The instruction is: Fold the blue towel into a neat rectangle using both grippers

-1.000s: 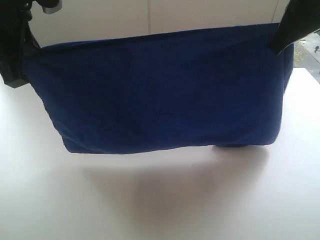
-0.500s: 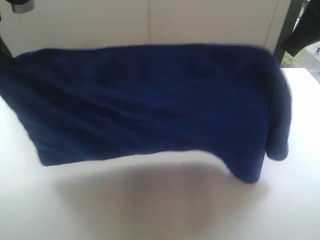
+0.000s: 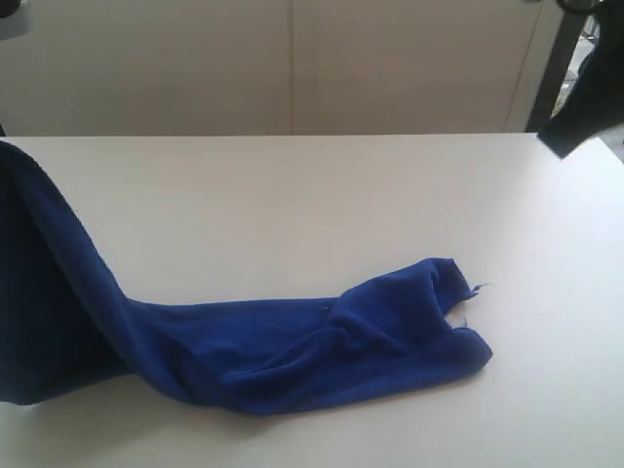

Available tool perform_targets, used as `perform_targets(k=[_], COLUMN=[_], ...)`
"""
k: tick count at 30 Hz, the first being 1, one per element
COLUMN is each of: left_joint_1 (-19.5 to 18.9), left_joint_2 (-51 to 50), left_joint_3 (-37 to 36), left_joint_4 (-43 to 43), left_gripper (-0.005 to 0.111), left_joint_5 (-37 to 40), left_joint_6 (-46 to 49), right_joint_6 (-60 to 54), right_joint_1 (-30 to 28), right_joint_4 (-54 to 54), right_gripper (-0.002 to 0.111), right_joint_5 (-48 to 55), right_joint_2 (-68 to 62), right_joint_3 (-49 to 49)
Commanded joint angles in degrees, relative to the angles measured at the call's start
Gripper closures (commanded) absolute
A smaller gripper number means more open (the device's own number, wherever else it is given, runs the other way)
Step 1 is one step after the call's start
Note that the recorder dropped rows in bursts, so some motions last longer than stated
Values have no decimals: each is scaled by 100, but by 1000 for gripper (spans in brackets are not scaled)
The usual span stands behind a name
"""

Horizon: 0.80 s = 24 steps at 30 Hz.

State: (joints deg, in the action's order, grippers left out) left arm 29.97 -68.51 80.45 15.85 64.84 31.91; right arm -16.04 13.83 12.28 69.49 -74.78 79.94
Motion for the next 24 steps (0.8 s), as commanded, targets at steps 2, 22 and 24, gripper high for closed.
perform_targets(k=[2, 22, 24], left_joint_1=[-7, -7, -7], left_joint_2=[46, 46, 46], left_joint_3=[30, 30, 30], left_joint_4=[-170, -524, -524], left_gripper=[107, 107, 107], left_joint_5=[258, 219, 219], left_joint_6=[21, 140, 140], right_joint_6=[-1708, -3022, -3022], right_joint_1=[-20, -20, -20], right_joint_4=[-703, -594, -594], right_gripper=[106, 67, 67], right_joint_5=[-554, -1884, -1855], right_joint_2=[-210, -2323, -2486], right_joint_3=[-687, -1214, -1214])
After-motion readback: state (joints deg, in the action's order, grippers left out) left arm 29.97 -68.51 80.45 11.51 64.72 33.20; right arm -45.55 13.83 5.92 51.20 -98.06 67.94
